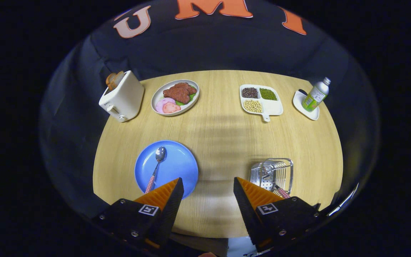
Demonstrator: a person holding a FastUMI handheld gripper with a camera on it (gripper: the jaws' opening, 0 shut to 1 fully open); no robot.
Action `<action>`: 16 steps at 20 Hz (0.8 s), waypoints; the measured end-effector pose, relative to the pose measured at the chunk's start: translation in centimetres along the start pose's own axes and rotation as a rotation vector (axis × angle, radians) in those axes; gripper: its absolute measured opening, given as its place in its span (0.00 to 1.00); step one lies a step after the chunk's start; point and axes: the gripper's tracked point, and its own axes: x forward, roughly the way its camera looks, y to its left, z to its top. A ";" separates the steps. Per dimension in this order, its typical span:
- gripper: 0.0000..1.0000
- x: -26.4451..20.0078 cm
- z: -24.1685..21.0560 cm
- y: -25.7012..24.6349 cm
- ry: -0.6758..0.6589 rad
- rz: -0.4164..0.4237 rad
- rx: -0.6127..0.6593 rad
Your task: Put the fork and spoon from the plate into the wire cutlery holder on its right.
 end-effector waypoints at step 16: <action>0.83 7.3 -5.1 12.6 -0.037 0.077 0.019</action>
